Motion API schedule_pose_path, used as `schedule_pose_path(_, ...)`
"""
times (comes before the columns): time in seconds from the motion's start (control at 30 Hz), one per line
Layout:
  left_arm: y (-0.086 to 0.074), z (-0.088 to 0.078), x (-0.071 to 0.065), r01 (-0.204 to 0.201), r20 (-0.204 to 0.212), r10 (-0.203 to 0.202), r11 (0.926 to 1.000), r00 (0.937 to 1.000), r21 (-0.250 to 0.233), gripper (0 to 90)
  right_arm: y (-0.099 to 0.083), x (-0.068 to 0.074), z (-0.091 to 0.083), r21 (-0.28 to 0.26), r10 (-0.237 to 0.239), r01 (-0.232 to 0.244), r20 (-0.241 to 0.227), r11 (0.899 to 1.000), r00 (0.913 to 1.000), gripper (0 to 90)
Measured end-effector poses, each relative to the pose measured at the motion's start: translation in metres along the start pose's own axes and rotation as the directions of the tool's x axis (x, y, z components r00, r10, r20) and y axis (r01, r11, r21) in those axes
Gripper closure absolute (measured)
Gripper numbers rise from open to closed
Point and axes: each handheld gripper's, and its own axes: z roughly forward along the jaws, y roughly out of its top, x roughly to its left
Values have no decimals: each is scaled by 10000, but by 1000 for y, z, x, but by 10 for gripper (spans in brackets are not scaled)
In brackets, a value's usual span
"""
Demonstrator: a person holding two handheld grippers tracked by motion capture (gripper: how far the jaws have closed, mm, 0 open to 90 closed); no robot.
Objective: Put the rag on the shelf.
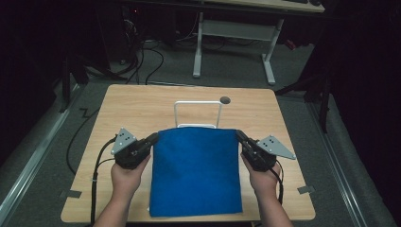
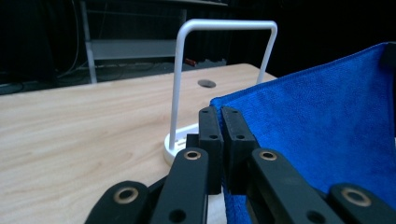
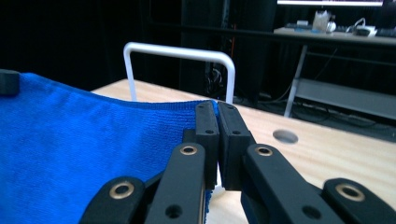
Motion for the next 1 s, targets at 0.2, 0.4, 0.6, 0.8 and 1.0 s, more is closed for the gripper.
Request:
schedule_pose_path(0.2,24,-6,0,-173,-78,169,9986,9998,-499,880,23,0,-4,-512,-153,152,-19,9986,9999,888)
schedule_pose_path(0.4,49,-9,0,-386,-135,375,9954,9992,-875,881,47,-2,-7,-975,-336,336,13,9947,9994,888)
schedule_pose_path(0.6,67,-10,1,-538,-257,512,9922,9984,-1125,881,65,-5,-8,-1306,-483,485,41,9903,9988,888)
schedule_pose_path(0.8,84,-8,5,-708,-384,666,9901,9970,-1211,881,83,-11,-8,-1486,-543,555,123,9873,9984,888)
schedule_pose_path(1.0,92,-3,9,-643,-400,597,9901,9974,-1247,882,92,-19,-1,-1487,-220,239,143,9886,9997,890)
